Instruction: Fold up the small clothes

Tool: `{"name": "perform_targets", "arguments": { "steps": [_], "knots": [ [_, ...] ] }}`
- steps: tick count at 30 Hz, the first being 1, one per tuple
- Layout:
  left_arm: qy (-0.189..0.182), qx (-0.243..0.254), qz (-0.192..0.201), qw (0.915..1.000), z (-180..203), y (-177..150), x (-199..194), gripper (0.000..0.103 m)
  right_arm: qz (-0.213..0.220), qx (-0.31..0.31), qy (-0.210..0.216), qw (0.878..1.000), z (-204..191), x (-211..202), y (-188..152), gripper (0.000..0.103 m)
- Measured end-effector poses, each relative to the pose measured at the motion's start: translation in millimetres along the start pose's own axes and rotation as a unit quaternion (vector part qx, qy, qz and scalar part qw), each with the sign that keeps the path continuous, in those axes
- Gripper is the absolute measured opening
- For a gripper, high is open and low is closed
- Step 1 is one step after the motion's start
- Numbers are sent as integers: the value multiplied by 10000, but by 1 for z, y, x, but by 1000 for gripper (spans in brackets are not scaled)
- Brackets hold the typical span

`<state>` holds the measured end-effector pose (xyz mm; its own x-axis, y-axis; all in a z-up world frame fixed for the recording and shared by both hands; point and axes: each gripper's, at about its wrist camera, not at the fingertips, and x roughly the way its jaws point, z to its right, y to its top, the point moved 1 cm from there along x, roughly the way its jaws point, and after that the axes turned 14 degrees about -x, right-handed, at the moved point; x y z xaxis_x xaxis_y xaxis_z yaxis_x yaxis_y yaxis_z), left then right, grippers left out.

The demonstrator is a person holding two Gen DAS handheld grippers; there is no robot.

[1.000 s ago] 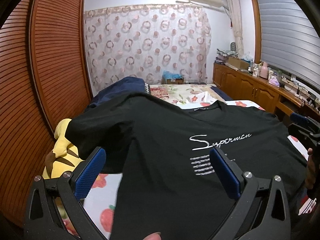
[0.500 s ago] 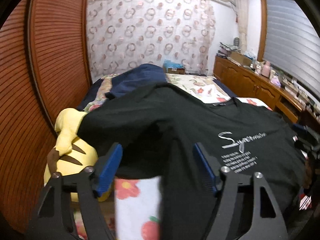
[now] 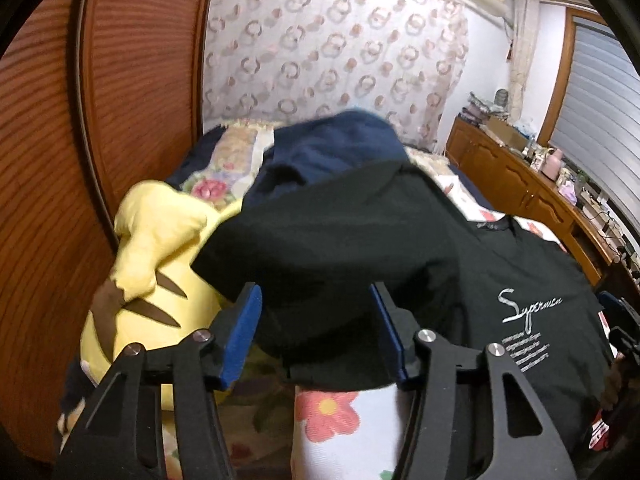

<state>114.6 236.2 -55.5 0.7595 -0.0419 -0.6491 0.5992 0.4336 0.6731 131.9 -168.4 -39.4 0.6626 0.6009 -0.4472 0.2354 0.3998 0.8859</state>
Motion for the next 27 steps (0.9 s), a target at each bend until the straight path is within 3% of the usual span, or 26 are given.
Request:
{"name": "perform_targets", "arguments": {
  "steps": [10, 18, 22, 27],
  "knots": [
    [118, 182, -333, 9992, -7, -19, 23, 53, -69, 71, 12, 10000, 0, 3, -4, 103],
    [403, 436, -460, 9972, -13, -18, 36, 6, -59, 42, 28, 10000, -3, 4, -5, 103],
    [455, 492, -55, 9977, -5, -16, 12, 5, -46, 105, 26, 9999, 1, 4, -8, 103],
    [188, 547, 547, 9968, 16, -6, -42, 5, -45, 177, -18, 9998, 6, 3, -11, 103]
  ]
}}
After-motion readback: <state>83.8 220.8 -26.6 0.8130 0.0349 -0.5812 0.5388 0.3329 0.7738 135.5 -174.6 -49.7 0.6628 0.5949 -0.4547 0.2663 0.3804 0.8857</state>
